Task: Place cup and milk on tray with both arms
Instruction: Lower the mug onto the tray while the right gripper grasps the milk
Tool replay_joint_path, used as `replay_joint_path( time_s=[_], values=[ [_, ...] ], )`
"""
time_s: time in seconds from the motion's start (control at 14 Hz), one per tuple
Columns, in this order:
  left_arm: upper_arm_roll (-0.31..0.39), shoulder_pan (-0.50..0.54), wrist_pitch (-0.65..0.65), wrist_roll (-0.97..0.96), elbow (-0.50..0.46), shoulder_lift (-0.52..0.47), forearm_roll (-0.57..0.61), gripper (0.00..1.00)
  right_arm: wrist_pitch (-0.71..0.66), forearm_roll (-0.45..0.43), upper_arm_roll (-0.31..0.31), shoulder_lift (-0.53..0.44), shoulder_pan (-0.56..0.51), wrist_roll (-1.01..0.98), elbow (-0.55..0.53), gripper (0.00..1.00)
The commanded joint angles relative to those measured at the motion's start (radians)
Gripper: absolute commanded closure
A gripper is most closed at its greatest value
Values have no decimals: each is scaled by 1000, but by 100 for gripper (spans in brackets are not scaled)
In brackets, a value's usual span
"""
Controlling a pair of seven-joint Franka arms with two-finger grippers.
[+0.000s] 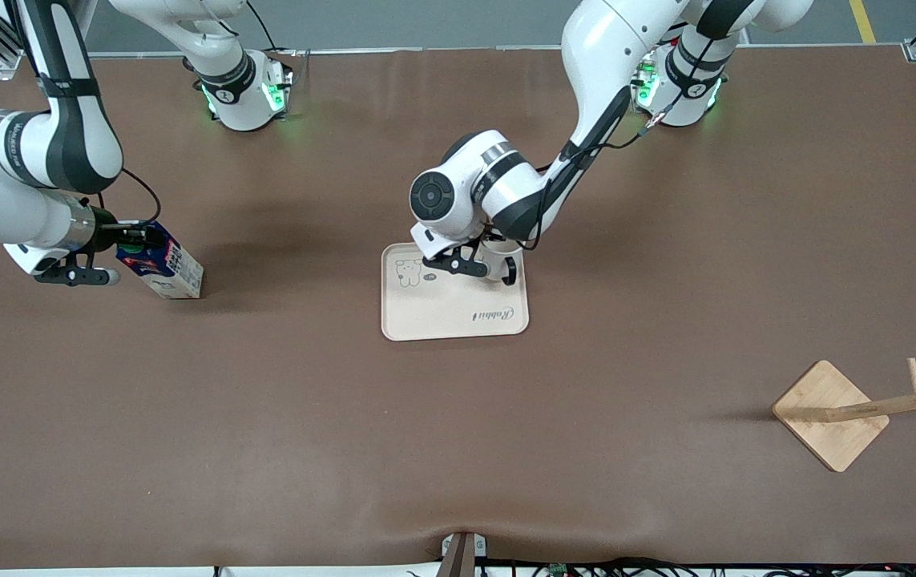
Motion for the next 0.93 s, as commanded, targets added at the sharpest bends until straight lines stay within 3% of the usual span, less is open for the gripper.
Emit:
replay_joint_path(
  time_s=[0.0, 0.07, 0.14, 0.21, 0.29, 0.57, 0.86],
  values=[
    [5, -2, -67, 0, 26, 19, -36, 100, -166, -5, 10, 5, -11, 1, 149, 100],
    [5, -2, -68, 0, 28, 19, -40, 100, -211, -3, 10, 15, -12, 1, 189, 100],
    [5, -2, -67, 1, 34, 21, -39, 89, -234, -3, 10, 22, -15, 1, 213, 100],
    [7, -2, -65, 3, 45, 21, -34, 53, -236, -3, 8, 24, -20, 1, 219, 100],
    [8, -2, -62, 12, 66, 21, -30, 1, -237, -3, 8, 26, -24, -1, 230, 100],
    [14, 8, -70, 41, 120, -1, -30, 0, -285, 3, 8, 44, -29, -13, 285, 100],
    [117, 37, -82, 50, 132, -102, -19, 0, -438, 59, 11, 70, 25, 2, 417, 100]
  ],
)
